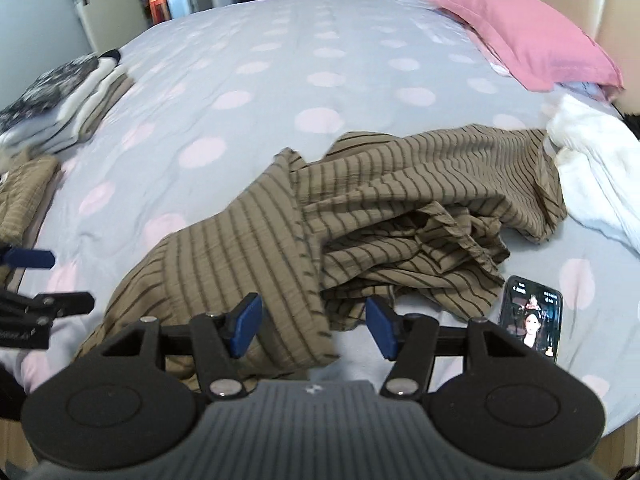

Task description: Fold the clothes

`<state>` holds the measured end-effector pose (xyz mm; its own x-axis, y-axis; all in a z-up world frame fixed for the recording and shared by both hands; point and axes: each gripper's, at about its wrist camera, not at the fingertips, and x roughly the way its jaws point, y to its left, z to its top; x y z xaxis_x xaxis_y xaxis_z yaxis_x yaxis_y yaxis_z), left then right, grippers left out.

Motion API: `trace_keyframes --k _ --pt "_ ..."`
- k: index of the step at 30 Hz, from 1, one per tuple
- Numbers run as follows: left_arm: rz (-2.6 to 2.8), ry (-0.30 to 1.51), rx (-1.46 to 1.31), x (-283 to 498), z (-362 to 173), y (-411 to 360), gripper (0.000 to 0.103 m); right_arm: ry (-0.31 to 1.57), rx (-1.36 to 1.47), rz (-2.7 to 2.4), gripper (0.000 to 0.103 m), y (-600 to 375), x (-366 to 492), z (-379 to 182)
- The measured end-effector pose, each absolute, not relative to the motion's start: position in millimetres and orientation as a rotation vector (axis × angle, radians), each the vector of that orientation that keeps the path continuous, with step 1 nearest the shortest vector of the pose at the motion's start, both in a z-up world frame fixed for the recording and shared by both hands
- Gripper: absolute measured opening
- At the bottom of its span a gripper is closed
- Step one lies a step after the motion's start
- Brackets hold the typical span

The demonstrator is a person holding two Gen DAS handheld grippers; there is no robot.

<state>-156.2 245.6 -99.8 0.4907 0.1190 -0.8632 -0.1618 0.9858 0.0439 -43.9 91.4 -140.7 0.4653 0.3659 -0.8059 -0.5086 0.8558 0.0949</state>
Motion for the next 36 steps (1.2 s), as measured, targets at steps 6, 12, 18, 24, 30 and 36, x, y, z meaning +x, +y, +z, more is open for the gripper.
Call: trace_keyframes --k 6,12,18,24,30,36 --pt "0.167 1.034 -0.042 -154.0 -96.0 241.2 0.076 0.981 -0.170 0.624 0.005 105.8 -54.8 -150.1" --pt "0.174 1.021 -0.085 -154.1 -91.8 245.6 0.076 0.972 -0.210 0.828 0.002 137.4 -90.3 -149.4" --pt "0.123 0.995 -0.189 -154.8 -82.8 250.3 0.075 0.989 -0.334 0.977 0.002 171.3 -131.9 -161.8" --pt "0.056 0.985 -0.222 -150.0 -81.3 241.0 0.075 0.965 -0.387 0.989 0.002 181.2 -147.4 -166.2" --pt "0.014 1.006 -0.193 -137.8 -89.3 223.7 0.067 0.938 -0.373 1.042 0.002 185.9 -155.5 -161.9" --pt "-0.018 1.044 -0.185 -133.3 -102.7 220.0 0.037 0.915 -0.383 1.087 0.002 189.6 -167.5 -160.3"
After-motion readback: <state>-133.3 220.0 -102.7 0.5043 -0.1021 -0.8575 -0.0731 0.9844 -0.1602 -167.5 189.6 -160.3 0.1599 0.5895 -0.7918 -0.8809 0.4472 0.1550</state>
